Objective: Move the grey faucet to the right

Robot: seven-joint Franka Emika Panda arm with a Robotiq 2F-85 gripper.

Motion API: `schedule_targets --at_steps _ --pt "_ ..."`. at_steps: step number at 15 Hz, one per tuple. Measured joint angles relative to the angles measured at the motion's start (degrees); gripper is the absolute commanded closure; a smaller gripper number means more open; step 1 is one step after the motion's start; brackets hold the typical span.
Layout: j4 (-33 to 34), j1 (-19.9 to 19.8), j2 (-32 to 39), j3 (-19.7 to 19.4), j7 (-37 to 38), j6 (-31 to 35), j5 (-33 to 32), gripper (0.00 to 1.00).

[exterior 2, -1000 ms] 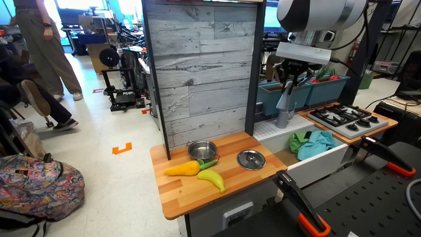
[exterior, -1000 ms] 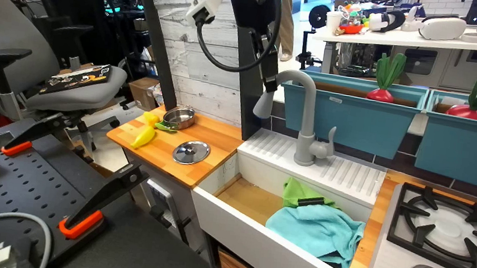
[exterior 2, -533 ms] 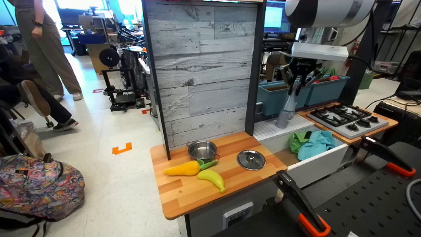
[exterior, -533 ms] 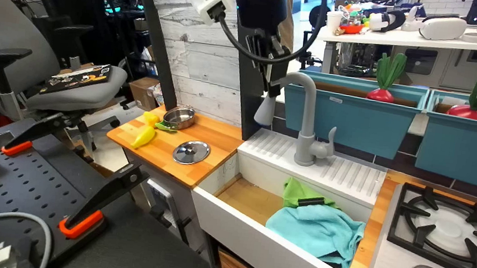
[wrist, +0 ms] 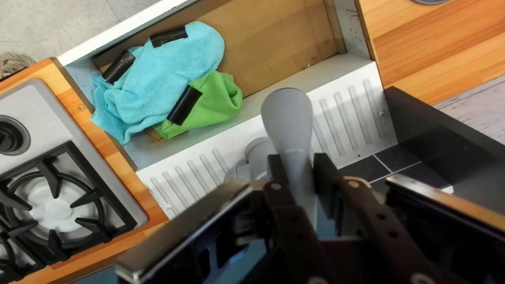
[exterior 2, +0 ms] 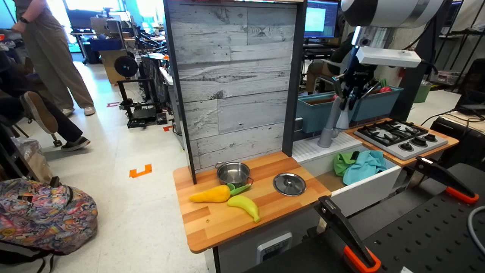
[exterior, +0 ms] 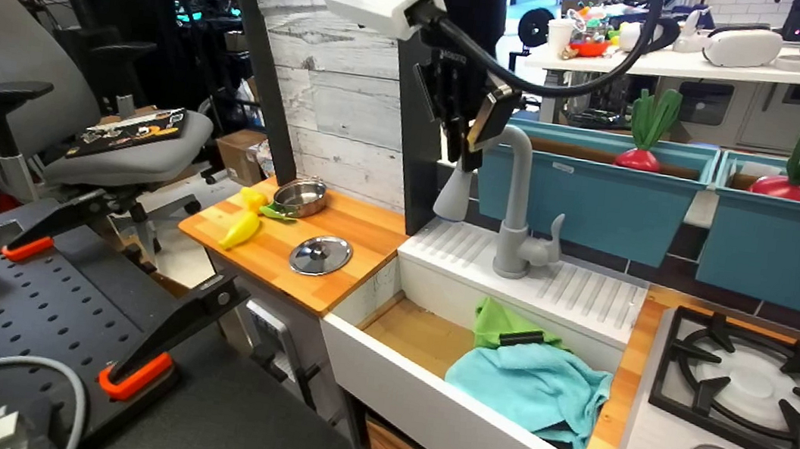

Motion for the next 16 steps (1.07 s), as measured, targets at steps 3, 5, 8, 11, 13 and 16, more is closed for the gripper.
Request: schedule_targets --at_steps 3,5,8,11,13,16 --pt "0.5 -0.5 0.1 0.1 -3.0 -1.0 -0.1 0.94" --pt "0.7 -0.7 0.2 0.1 -4.2 -1.4 -0.3 0.94" --pt "0.8 -0.7 0.2 0.0 -5.1 -1.6 -1.3 0.52" --pt "0.7 -0.7 -0.1 -0.4 -5.2 -2.3 -2.2 0.36" --pt "0.5 -0.7 -1.4 -1.4 -5.2 -5.1 -3.9 0.21" --pt "-0.5 -1.8 -4.4 -3.5 -5.8 -9.3 -6.6 0.01"
